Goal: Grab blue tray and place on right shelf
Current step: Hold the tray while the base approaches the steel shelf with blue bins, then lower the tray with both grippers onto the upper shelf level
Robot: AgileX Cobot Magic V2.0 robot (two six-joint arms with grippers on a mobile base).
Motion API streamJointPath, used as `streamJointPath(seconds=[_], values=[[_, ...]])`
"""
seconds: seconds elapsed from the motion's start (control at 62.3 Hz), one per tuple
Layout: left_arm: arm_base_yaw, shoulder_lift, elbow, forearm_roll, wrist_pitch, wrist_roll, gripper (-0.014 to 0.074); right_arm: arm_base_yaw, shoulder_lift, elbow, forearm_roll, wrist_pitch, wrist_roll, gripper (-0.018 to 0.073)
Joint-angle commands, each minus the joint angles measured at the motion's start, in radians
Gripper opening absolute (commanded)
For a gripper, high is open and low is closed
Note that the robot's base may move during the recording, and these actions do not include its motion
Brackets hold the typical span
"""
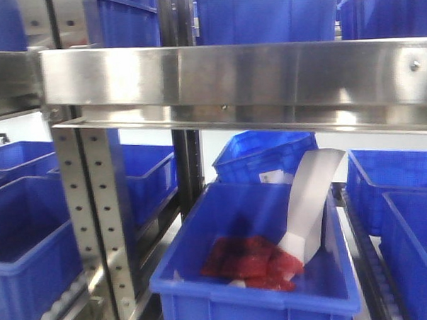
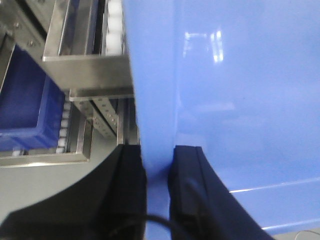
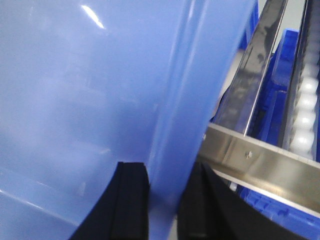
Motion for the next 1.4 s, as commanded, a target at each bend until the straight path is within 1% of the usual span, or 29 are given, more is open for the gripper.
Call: streamJointPath(seconds=[0.0, 0.225, 0.337, 0.819, 1.172, 1.252, 1.301, 1.381], values=[[-0.015, -0.025, -0.029, -0.043, -0.092, 0.016, -0.0048, 0.013, -0.021, -0.033, 0.045, -0.140, -0.030, 0.0059], [-0.015, -0.025, -0.029, -0.052, -0.059, 0.014, -0.0048, 0.013, -0.098, -0.033, 0.045, -0.140, -0.030, 0.0059], [-0.015, -0.025, -0.029, -0.078, -0.055, 0.014, -0.0048, 0.013, -0.133, -0.033, 0.045, -0.140, -0.030, 0.0059], [-0.015, -0.058, -0.029, -0.114, -0.053, 0.014, -0.0048, 0.013, -0.139, -0.033, 0.045, -0.140, -0.030, 0.0059], [-0.015, -0.059, -0.029, -0.116, -0.053, 0.014, -0.0048, 0.013, -0.139, -0.033, 0.045, -0.140, -0.030, 0.0059], [-0.015, -0.059, -0.029, -0.131, -0.053, 0.014, -0.0048, 0.013, -0.139, -0.033, 0.045, -0.140, -0.030, 0.0059], [-0.015, -0.059, -0.029, -0.144, -0.064, 0.014, -0.0048, 0.013, -0.139, -0.033, 0.045, -0.140, -0.030, 0.0059], [-0.015, -0.057, -0.029, -0.143, -0.079, 0.014, -0.0048, 0.013, -0.139, -0.033, 0.045, -0.140, -0.030, 0.0059]])
